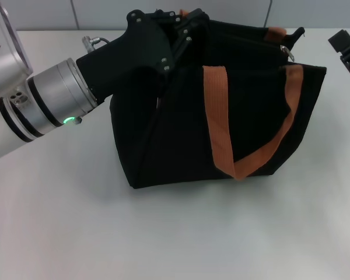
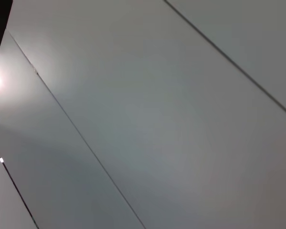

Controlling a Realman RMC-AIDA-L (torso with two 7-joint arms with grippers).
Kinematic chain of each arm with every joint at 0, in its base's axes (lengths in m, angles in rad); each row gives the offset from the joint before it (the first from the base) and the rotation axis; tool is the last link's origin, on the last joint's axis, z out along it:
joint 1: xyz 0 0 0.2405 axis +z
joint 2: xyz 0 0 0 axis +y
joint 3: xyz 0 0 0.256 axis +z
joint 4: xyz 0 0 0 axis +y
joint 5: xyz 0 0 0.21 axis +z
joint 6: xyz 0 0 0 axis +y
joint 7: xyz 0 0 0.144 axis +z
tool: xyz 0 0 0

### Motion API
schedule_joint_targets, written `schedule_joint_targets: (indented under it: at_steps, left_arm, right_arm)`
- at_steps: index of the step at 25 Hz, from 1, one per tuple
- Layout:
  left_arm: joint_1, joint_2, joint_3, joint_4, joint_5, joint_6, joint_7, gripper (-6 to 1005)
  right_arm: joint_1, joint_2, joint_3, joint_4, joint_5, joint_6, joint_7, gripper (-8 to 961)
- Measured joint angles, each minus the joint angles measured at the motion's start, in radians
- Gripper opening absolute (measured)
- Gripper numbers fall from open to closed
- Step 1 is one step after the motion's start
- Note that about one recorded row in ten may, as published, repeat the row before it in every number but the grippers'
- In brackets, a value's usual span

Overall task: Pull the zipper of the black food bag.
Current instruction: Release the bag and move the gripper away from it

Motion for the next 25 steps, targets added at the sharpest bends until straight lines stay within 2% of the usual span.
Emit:
schedule_joint_targets:
  at_steps: [4, 8, 14, 22, 25]
  left_arm:
    - [0.0, 0.0, -0.002, -0.008, -0.011, -0.064, 0.0, 60]
    - [-0.008, 0.0, 0.003, -0.018, -0.023, -0.134, -0.002, 61]
    - [0.0, 0.0, -0.002, -0.016, -0.034, -0.143, -0.012, 61]
    - [0.062, 0.001, -0.003, -0.012, -0.112, -0.09, -0.013, 366]
    - [0.092, 0.003, -0.016, -0.009, -0.12, -0.072, -0.011, 465]
  right_arm:
    - [-0.007, 0.001, 0.001, 0.0, 0.005, -0.009, -0.008, 506]
    - [-0.005, 0.0, -0.006, 0.001, 0.003, 0.0, -0.009, 582]
    - [-0.007, 0.0, -0.004, 0.002, 0.004, -0.008, -0.016, 695]
    - [-0.012, 0.0, 0.001, 0.001, 0.006, -0.015, -0.019, 788]
    - [-0.019, -0.002, 0.001, -0.004, 0.006, -0.034, -0.024, 788]
